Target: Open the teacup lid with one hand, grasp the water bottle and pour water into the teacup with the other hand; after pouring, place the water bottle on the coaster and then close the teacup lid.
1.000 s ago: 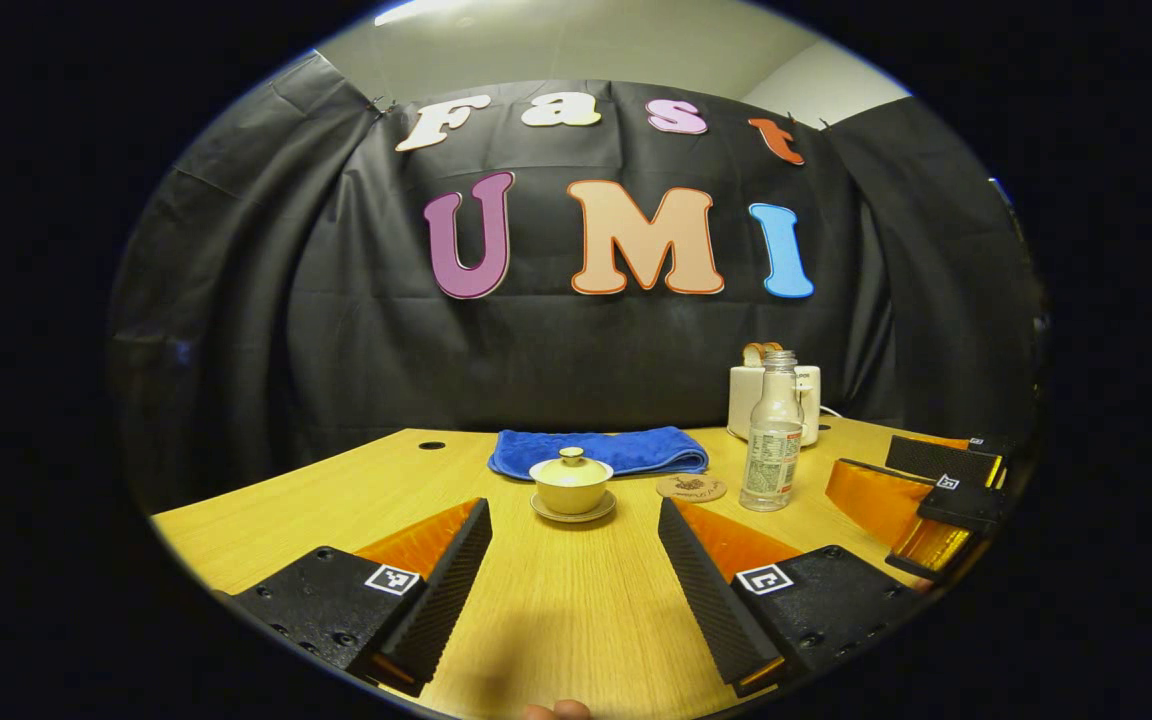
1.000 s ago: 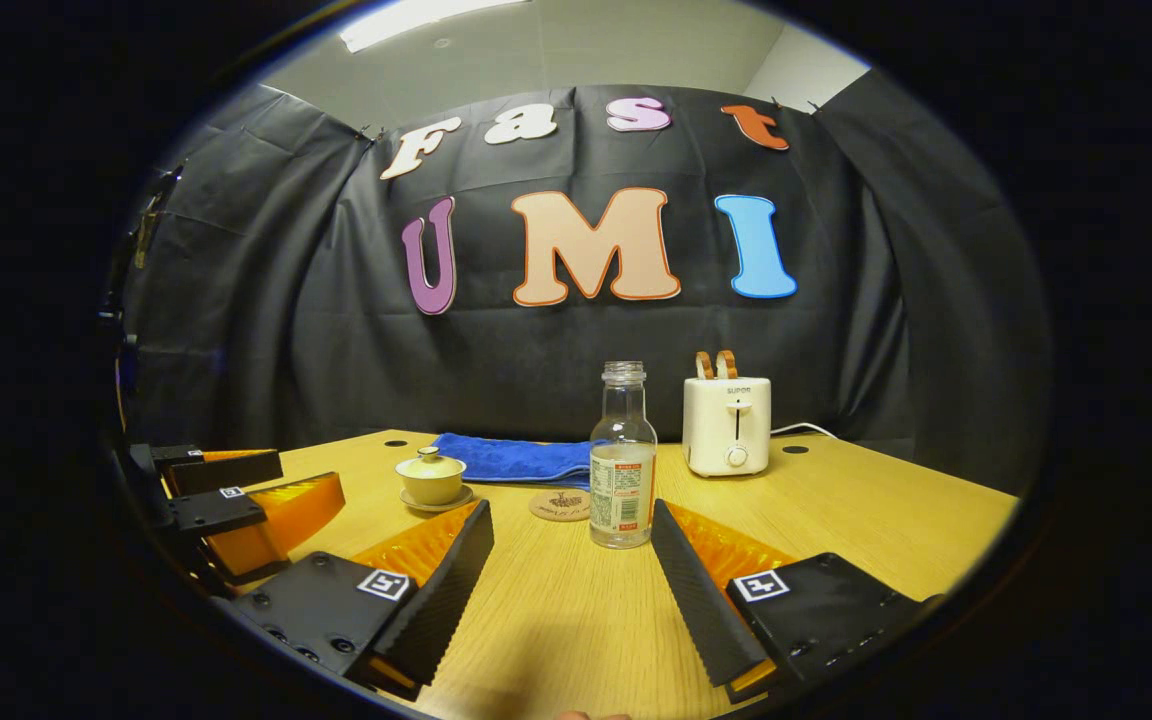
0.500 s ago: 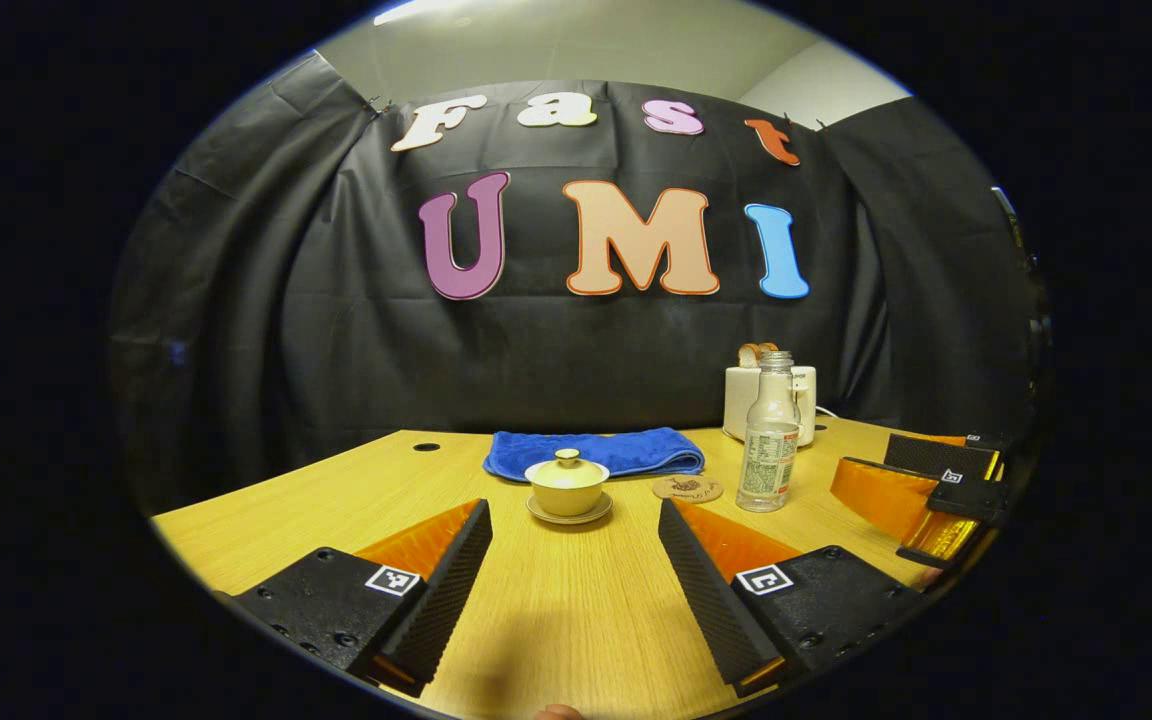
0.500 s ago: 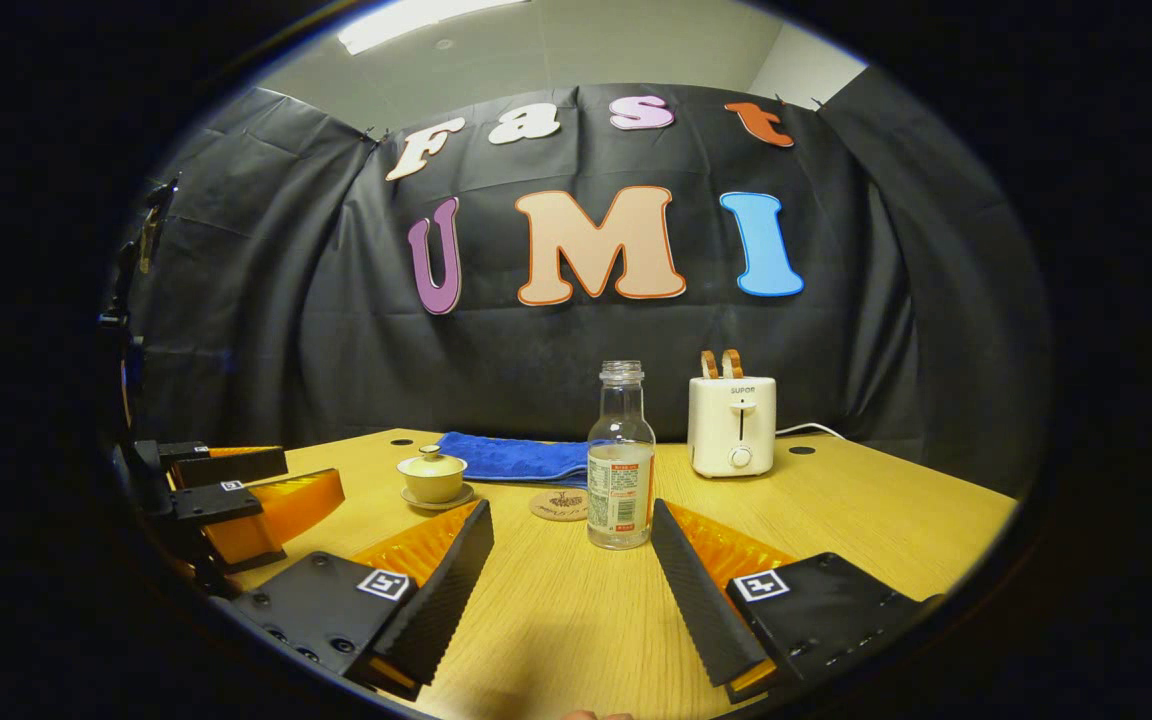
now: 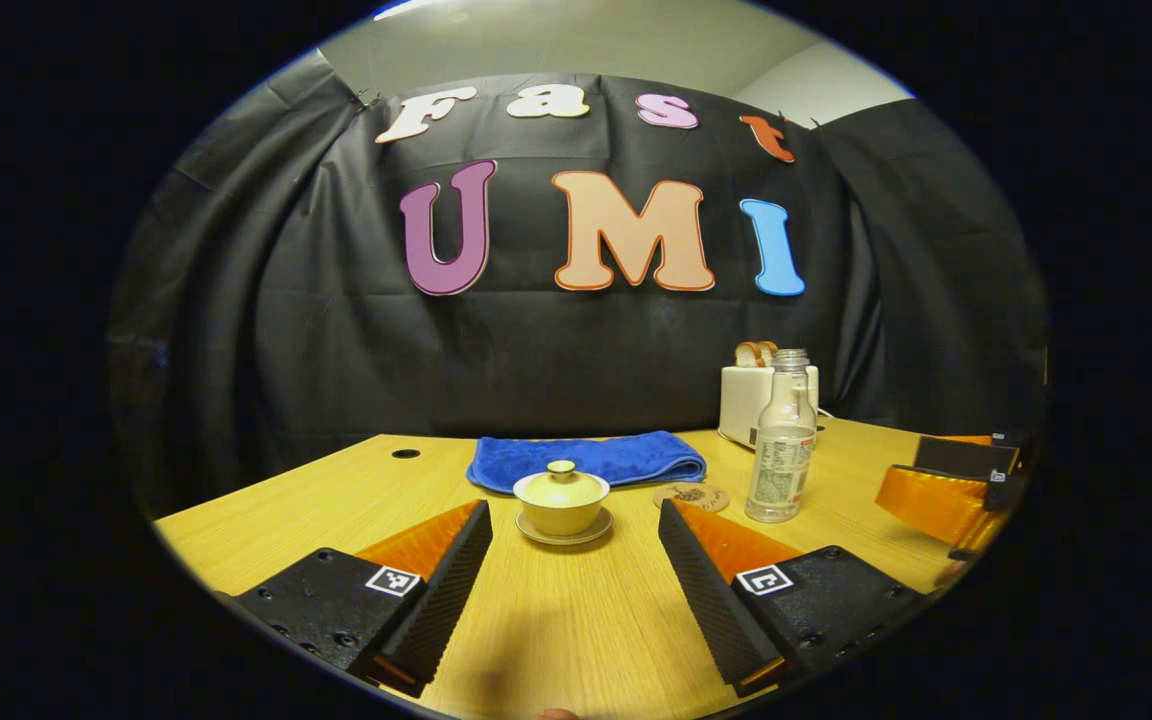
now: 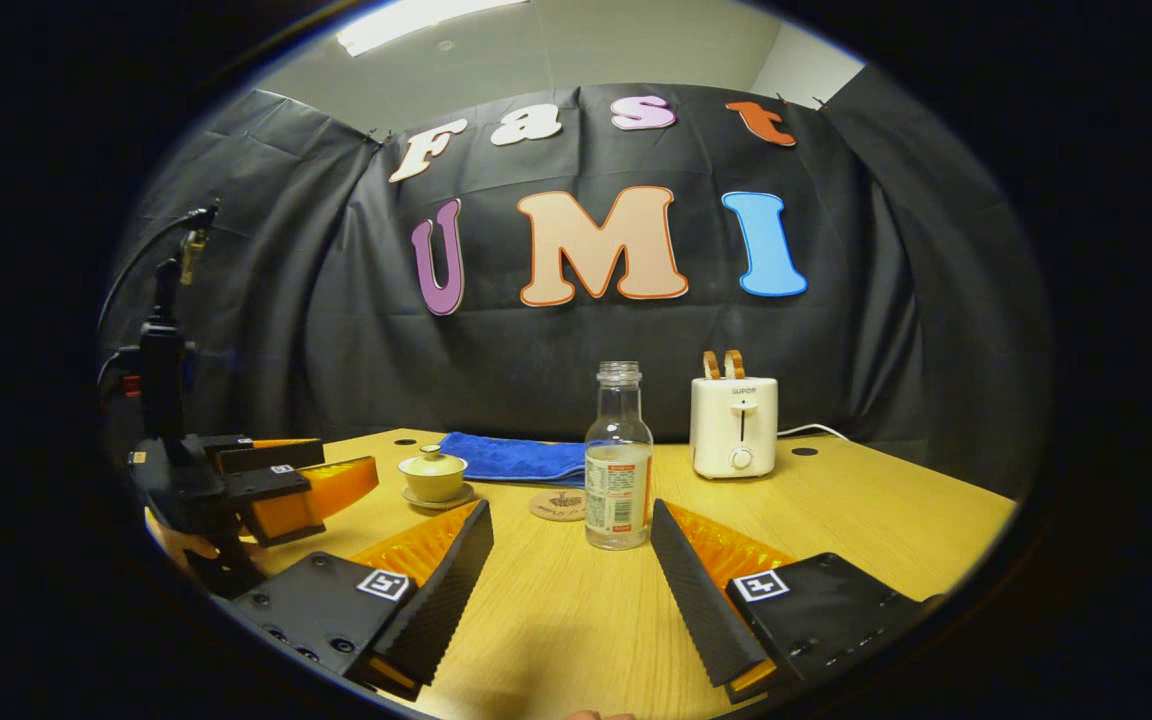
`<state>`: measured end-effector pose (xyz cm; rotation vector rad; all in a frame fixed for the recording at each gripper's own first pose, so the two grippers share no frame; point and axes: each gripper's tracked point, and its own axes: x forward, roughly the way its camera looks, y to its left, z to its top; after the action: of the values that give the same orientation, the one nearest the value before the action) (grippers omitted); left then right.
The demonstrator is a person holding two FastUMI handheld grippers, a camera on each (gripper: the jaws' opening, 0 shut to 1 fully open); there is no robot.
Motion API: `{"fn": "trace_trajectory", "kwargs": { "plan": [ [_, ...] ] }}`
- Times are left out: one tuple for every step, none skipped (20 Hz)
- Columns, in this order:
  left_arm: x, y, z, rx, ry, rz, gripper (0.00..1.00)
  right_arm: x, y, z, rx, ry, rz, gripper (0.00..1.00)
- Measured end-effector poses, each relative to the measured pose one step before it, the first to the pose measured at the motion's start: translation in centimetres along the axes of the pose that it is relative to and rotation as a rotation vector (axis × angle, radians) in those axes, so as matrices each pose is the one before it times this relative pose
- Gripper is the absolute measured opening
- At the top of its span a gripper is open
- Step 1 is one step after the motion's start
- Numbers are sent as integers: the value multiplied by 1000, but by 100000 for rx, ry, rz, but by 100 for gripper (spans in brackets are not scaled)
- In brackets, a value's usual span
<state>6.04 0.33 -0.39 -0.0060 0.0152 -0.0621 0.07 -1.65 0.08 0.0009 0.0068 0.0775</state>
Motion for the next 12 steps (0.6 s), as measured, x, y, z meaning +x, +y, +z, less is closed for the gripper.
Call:
{"fn": "trace_trajectory", "kwargs": {
  "plan": [
    [1179,168,-166,-403,1253,-153,98,-38,-484,112,-84,-87,-957,97],
    [1212,299,-333,-451,2227,203,98,-45,-451,-31,-3,-24,-816,98],
    [1299,440,-379,-460,2399,455,98,53,-424,9,-34,6,-766,97],
    [927,180,-206,-730,2056,659,98,-46,-347,-21,-71,10,-637,97],
    [894,288,-95,218,1550,442,98,-33,-249,54,10,-75,-518,97],
    [654,178,-334,202,1541,594,98,68,-321,-30,-58,-27,-377,97],
    [732,62,-131,143,961,311,98,-26,-147,27,-31,-28,-244,97],
    [801,93,12,280,737,388,98,-23,-120,-18,-2,-57,-313,97],
    [815,179,-23,470,1204,474,98,0,-132,56,-19,9,-270,97],
    [683,102,-25,229,1199,242,98,-9,-15,-52,-49,30,-130,97],
    [707,172,152,-302,226,773,98,-40,-91,77,-22,-22,-189,97],
    [593,153,-2,-443,364,730,98,-2,-78,-24,4,-10,-133,97]
  ]
}}
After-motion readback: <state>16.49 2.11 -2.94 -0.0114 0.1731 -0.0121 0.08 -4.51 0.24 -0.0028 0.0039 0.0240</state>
